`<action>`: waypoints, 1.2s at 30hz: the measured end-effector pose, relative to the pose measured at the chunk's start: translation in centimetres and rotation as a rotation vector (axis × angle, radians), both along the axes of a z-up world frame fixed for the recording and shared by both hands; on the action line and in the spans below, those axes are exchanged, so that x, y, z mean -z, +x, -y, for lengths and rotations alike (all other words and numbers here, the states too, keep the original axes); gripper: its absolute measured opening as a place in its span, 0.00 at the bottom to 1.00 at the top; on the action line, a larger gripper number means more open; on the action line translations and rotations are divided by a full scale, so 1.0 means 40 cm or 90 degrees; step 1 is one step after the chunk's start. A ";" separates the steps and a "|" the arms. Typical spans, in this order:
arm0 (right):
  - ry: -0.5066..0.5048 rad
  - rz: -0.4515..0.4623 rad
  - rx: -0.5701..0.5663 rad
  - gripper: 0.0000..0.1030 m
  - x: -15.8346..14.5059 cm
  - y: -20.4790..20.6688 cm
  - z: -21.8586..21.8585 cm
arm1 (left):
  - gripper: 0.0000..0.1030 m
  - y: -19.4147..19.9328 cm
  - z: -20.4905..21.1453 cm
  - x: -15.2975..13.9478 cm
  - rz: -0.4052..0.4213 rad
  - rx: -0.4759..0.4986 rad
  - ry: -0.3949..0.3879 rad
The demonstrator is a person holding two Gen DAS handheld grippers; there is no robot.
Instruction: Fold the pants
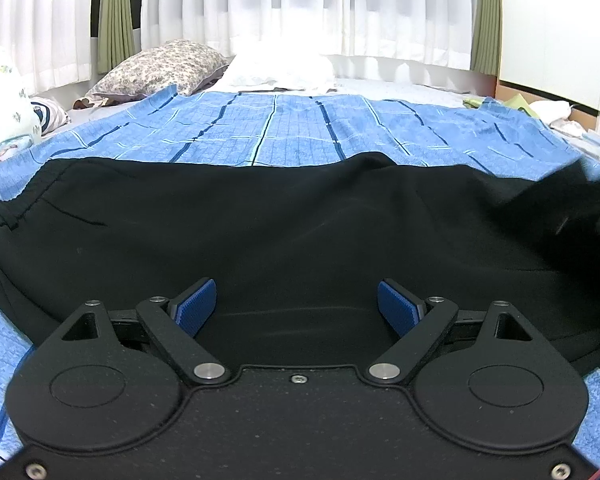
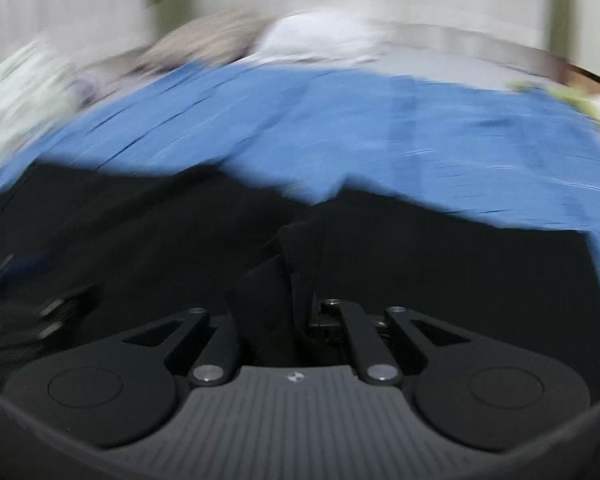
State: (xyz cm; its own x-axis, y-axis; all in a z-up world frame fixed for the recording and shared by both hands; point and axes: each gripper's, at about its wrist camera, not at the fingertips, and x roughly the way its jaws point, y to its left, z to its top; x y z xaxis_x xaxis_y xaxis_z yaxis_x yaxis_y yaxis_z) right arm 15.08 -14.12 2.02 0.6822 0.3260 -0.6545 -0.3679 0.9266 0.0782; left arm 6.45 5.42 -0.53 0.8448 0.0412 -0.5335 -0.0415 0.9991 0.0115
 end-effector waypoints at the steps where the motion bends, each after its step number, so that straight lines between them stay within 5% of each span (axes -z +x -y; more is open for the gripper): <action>1: -0.008 0.002 -0.017 0.06 0.009 -0.014 -0.033 | 0.86 0.000 -0.001 0.000 0.001 0.001 -0.004; 4: -0.056 0.046 -0.024 0.07 0.016 -0.055 -0.095 | 0.87 -0.002 -0.005 0.001 0.005 0.002 -0.012; 12: -0.011 0.038 0.000 0.07 0.002 -0.091 -0.073 | 0.87 -0.001 -0.044 -0.059 -0.005 -0.009 -0.061; 17: -0.006 0.061 -0.022 0.07 0.005 -0.095 -0.120 | 0.87 0.017 -0.076 -0.087 -0.015 -0.054 -0.008; 23: -0.018 0.076 -0.044 0.09 0.017 -0.119 -0.180 | 0.87 0.028 -0.138 -0.069 -0.045 -0.102 -0.047; 29: -0.001 0.076 -0.052 0.11 0.015 -0.121 -0.206 | 0.87 0.032 -0.125 -0.051 -0.044 -0.109 -0.016; 32: -0.028 0.085 -0.076 0.27 0.022 -0.133 -0.227 | 0.90 0.035 -0.110 -0.039 -0.045 -0.106 0.008; 33: -0.035 0.089 -0.081 0.49 0.021 -0.137 -0.232 | 0.91 0.035 -0.107 -0.036 -0.044 -0.104 0.015; 36: -0.023 0.074 -0.107 0.71 0.014 -0.149 -0.237 | 0.92 0.035 -0.102 -0.028 -0.039 -0.101 0.023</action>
